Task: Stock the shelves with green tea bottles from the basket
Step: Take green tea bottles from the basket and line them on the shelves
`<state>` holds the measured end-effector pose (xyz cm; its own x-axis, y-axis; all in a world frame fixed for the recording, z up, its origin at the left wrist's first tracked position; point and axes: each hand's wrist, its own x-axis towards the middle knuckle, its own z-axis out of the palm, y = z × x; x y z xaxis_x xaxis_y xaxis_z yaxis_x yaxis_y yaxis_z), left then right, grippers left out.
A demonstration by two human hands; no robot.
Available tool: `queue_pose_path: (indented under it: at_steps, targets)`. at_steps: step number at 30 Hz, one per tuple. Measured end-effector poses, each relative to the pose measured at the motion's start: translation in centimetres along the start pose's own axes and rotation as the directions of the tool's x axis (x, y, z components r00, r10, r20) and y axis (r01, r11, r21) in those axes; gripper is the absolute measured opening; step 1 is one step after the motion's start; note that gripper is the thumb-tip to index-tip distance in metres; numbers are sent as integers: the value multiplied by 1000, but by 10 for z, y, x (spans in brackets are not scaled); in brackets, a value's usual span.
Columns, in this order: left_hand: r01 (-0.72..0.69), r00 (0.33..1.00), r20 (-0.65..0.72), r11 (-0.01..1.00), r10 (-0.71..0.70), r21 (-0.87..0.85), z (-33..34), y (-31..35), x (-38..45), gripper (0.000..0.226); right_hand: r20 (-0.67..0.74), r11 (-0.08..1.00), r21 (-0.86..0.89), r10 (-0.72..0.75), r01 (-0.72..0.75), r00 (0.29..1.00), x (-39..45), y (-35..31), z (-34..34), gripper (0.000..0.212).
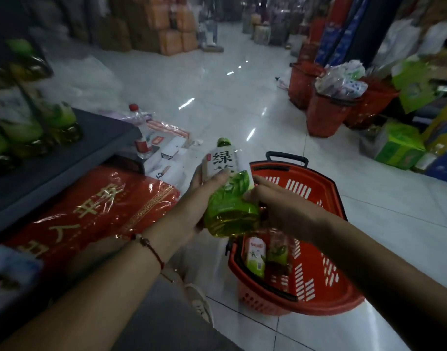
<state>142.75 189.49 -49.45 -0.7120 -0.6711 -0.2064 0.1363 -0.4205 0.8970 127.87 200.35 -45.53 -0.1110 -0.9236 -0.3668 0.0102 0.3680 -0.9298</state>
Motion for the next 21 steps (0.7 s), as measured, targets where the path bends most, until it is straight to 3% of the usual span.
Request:
queue_pose_path:
  at_steps: [4,9,12,18,21]
  targets:
    - [-221,968,-105,972,228,79,-19,28,-33,70,103,991,21,-133,132,986,3,-23,32,40]
    - [-369,879,-207,888,430,274,-41,73,-86,65,270,952,115,-305,284,913,11,-53,89,67]
    - [-428,813,-230,816,536,388,-50,106,-128,74,344,902,172,-433,397,833,11,-76,132,63]
    - [-413,737,-214,678,641,608,-72,172,-223,112,470,813,268,-578,516,667,-3,-126,200,59]
    - [-352,685,-233,594,690,724,-73,201,-276,109,531,769,308,-627,560,570,-17,-151,238,57]
